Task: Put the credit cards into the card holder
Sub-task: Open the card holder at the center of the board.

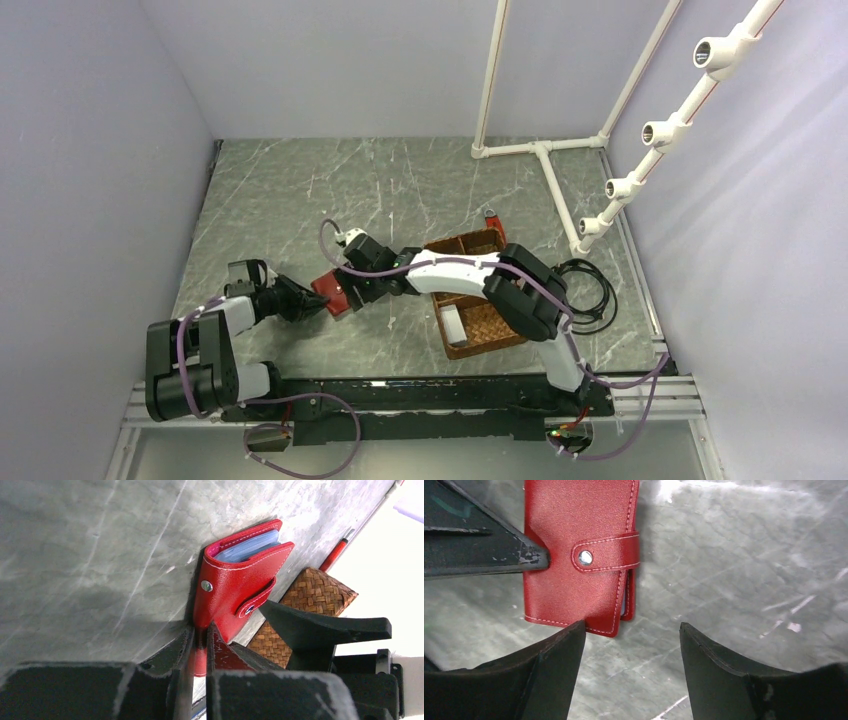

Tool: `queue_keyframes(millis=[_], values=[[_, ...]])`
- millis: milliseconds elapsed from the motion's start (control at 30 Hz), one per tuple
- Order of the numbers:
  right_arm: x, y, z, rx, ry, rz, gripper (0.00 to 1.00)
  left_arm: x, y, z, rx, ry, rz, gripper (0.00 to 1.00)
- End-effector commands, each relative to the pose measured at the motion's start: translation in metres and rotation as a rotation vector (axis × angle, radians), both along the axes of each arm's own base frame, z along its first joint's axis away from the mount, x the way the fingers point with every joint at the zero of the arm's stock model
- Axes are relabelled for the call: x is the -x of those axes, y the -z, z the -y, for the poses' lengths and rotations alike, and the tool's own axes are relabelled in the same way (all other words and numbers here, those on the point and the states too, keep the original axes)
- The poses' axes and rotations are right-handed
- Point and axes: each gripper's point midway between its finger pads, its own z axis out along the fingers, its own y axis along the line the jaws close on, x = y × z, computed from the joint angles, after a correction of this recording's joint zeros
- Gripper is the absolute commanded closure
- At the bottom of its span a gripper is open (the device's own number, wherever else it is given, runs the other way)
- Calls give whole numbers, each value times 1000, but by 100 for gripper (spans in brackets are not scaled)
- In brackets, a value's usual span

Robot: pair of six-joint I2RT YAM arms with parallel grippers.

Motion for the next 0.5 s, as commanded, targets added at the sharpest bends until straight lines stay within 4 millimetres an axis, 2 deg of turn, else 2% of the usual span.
queue_keyframes(millis=[0, 33, 133, 167, 233, 267, 467], values=[[-21, -21, 4, 158, 14, 227, 27, 8, 15, 0, -42, 33, -32, 94], [-25, -27, -7, 154, 5, 246, 27, 8, 15, -1, -53, 39, -36, 96], [-33, -29, -24, 149, -5, 294, 29, 8, 16, -3, -67, 39, -52, 100], [-34, -27, -29, 151, -10, 298, 34, 8, 16, -3, -64, 38, -53, 100], [-35, -23, -36, 153, -15, 301, 48, 8, 16, -2, -55, 36, -54, 100], [-34, -21, -39, 149, -23, 304, 51, 8, 16, -1, -51, 37, -55, 100], [-26, -6, -48, 163, -51, 313, 52, 7, 14, -1, -46, 39, -54, 100]])
